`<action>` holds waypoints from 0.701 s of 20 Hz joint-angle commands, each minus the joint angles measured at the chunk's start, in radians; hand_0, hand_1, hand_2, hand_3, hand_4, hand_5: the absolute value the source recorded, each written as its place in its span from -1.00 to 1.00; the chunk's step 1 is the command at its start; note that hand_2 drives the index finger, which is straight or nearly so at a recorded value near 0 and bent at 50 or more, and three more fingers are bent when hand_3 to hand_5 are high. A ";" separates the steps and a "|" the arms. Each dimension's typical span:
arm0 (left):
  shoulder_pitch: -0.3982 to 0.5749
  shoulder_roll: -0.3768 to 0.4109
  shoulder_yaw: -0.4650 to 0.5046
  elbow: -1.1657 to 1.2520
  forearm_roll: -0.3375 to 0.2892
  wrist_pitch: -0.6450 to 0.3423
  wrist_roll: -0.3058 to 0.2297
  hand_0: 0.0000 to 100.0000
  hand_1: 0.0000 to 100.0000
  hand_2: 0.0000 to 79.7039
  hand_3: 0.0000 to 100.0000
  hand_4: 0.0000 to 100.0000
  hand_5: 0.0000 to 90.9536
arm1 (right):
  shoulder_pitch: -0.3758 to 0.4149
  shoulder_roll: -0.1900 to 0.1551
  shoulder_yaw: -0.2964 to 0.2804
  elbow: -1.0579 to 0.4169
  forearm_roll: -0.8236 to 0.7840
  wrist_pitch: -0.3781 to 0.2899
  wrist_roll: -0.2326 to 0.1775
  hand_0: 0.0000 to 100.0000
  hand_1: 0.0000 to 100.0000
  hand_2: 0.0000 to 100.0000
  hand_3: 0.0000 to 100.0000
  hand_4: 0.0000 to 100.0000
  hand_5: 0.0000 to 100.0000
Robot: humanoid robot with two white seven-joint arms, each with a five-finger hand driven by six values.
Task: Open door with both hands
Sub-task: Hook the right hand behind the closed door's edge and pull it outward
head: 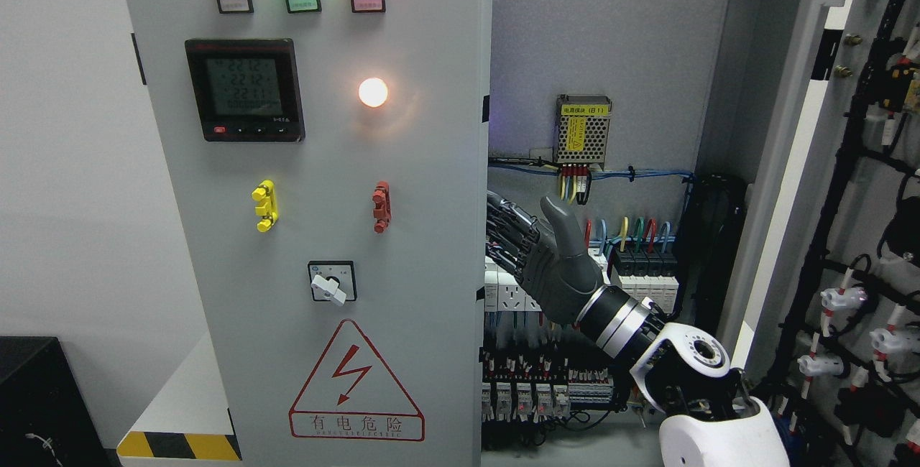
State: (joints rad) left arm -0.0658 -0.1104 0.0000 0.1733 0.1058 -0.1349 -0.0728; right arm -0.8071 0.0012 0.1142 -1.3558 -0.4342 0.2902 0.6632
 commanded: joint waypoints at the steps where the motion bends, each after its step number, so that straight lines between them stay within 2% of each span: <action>1: 0.000 0.000 0.012 0.000 0.000 0.000 -0.001 -1.00 -1.00 -1.00 -1.00 -1.00 -1.00 | -0.004 0.019 0.012 0.004 -0.012 0.000 0.018 -1.00 -1.00 -1.00 -1.00 -1.00 -1.00; 9: 0.000 0.000 0.012 0.000 0.000 0.000 -0.001 -1.00 -1.00 -1.00 -1.00 -1.00 -1.00 | -0.009 0.020 0.010 0.020 -0.012 0.001 0.072 -1.00 -1.00 -1.00 -1.00 -1.00 -1.00; 14: 0.000 0.000 0.012 0.000 0.000 0.000 -0.001 -1.00 -1.00 -1.00 -1.00 -1.00 -1.00 | -0.004 0.019 0.012 0.008 -0.014 0.001 0.076 -1.00 -1.00 -1.00 -1.00 -1.00 -1.00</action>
State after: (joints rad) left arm -0.0655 -0.1105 0.0000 0.1733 0.1058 -0.1348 -0.0725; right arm -0.8147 0.0003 0.1397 -1.3461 -0.4456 0.2912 0.7374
